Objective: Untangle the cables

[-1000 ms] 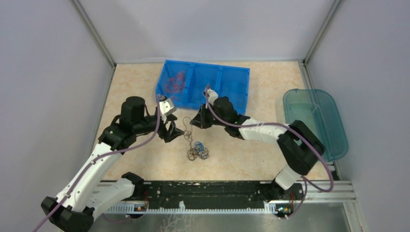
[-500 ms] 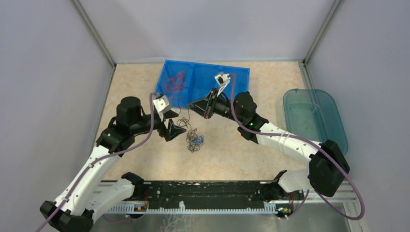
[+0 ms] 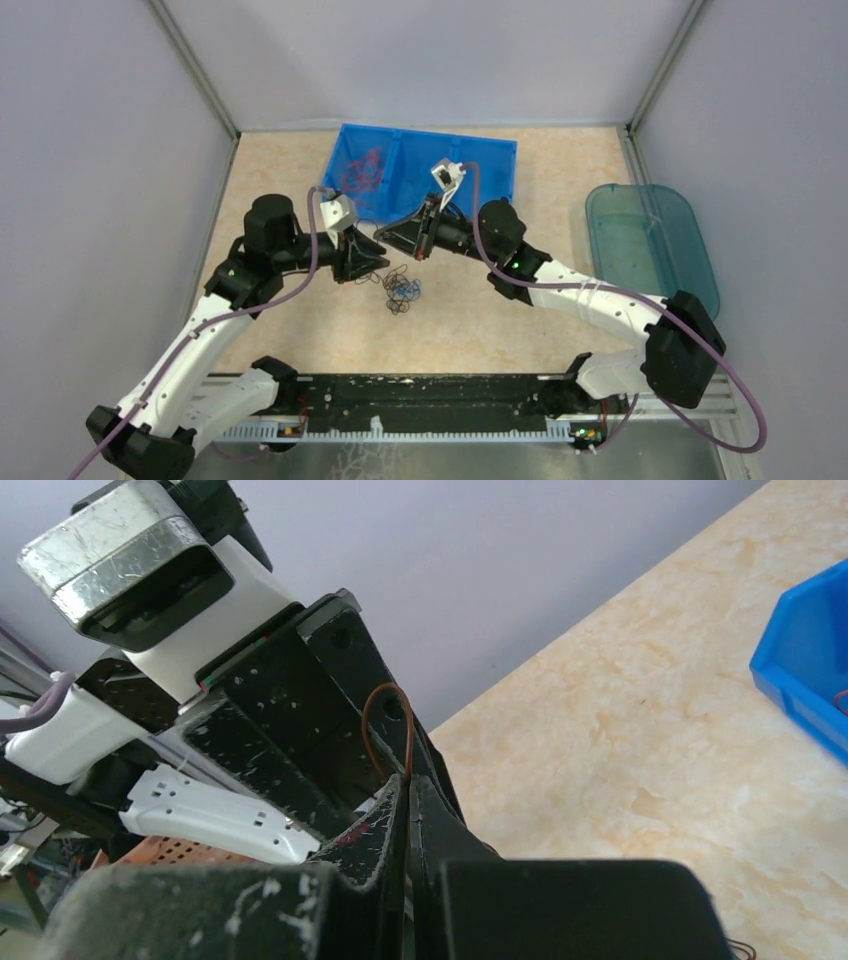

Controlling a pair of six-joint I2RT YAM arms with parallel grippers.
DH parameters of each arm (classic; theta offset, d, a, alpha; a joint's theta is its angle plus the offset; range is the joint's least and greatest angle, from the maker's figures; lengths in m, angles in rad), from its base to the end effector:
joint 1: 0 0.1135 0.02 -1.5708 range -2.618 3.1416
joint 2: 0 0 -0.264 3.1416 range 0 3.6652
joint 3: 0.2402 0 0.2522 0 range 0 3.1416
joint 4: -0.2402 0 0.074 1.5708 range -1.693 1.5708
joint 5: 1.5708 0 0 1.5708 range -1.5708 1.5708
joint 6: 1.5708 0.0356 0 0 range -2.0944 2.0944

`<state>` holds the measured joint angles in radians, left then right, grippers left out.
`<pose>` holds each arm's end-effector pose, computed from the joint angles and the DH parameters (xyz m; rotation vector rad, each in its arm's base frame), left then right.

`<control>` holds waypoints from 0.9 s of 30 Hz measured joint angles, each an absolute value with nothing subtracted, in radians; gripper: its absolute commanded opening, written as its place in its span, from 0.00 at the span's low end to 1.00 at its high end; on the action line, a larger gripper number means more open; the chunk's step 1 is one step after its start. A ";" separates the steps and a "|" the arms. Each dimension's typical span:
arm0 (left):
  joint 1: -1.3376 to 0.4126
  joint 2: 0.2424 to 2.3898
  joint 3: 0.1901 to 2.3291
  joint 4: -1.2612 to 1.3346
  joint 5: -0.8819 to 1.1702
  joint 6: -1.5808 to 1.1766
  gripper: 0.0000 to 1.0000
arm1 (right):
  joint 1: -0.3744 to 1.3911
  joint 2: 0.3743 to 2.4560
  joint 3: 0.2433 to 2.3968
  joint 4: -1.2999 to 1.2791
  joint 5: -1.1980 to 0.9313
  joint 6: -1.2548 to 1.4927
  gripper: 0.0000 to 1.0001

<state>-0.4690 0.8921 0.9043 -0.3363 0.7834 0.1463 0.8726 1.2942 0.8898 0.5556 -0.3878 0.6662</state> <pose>0.1604 -0.1094 0.3504 1.0713 1.5783 -0.9567 0.1841 0.2403 0.3424 -0.5230 1.5374 1.5052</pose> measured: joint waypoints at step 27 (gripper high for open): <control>-0.469 0.920 1.014 -0.268 0.892 -0.178 0.07 | 0.984 1.112 0.660 0.666 -0.338 0.386 0.48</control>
